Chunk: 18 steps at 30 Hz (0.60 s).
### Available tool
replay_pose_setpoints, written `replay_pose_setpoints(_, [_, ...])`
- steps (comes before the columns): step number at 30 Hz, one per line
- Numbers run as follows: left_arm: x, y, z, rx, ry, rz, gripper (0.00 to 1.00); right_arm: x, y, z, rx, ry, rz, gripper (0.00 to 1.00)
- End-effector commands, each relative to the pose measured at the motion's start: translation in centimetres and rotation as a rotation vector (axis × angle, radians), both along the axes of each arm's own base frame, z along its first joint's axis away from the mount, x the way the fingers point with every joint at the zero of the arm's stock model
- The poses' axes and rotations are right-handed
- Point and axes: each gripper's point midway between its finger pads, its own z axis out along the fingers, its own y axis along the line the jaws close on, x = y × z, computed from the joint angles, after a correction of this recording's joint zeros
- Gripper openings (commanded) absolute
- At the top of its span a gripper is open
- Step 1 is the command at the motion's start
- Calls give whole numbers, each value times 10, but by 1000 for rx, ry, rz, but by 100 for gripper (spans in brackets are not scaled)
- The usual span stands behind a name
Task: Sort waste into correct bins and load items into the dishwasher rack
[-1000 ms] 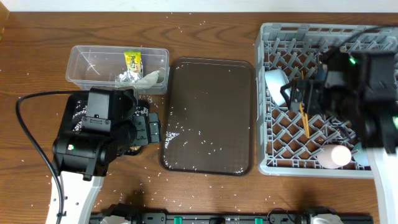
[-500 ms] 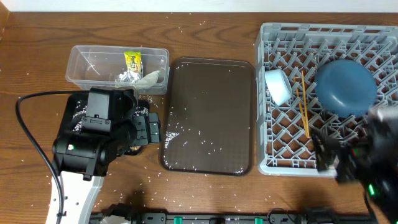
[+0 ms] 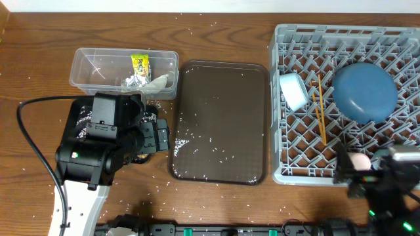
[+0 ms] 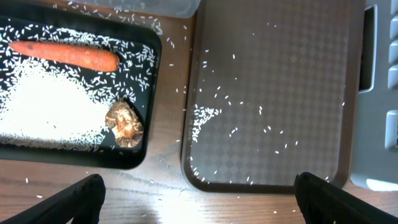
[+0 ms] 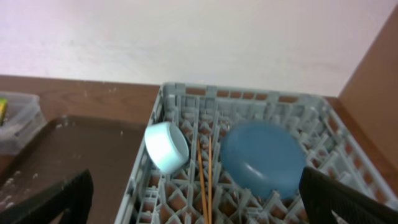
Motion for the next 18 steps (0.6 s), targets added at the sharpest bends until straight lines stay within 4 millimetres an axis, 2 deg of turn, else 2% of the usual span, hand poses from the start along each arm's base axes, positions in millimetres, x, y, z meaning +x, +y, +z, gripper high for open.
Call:
replay_pose_setpoints(1, [1,0,2,-9,-1,6,98,16,9,-46,-12,32,47,99])
replay_pose_setpoints(3, [1,0,1,-9,0,6,98,27,12,-68,-7,13,58,99])
replay_pose_setpoints(6, [1,0,2,-9,-1,6,98,36,13,-84,-4,-42,57,99])
replay_pose_setpoints(13, [1,0,2,-9,-1,6,97,35,12,-98,3,-184,56,99])
replay_pose_setpoints(18, [1,0,2,-9,-1,6,98,40,12,-116,2,-152,52,99])
